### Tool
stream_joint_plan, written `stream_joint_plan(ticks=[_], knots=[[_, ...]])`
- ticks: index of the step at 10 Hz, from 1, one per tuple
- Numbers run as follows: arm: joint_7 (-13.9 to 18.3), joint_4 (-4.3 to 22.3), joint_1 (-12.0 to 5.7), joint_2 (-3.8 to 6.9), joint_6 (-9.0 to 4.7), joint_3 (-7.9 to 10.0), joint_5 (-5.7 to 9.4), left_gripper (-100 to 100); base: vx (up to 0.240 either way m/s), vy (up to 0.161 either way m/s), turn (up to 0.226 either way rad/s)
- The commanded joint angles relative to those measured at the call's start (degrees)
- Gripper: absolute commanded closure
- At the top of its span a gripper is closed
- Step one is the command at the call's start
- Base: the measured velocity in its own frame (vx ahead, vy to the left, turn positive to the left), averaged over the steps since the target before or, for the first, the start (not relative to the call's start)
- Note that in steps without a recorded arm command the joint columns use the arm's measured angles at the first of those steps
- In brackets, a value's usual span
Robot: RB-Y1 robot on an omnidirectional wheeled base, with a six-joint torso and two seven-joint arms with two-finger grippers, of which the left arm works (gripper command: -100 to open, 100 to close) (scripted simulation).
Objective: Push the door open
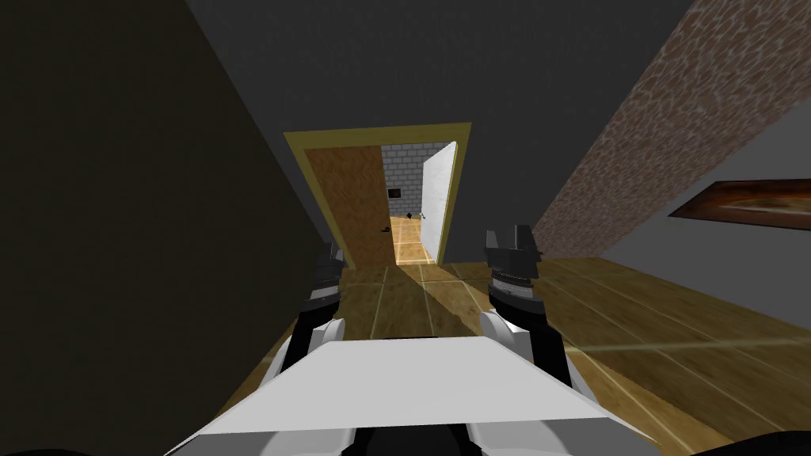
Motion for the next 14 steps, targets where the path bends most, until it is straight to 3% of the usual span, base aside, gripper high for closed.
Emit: stream_joint_plan(ticks=[1, 6, 14], knots=[[0.23, 1.68, -0.67, 0.63, -0.41, 0.00, -0.19, -100, 0.128, 0.032, 0.026], [0.94, 6.90, -2.76, 2.17, -1.69, -0.01, -0.79, -100, 0.120, 0.007, 0.023], [2.52, 18.54, -7.41, 4.60, -4.53, -0.03, -2.11, -100, 0.122, 0.008, 0.030]])
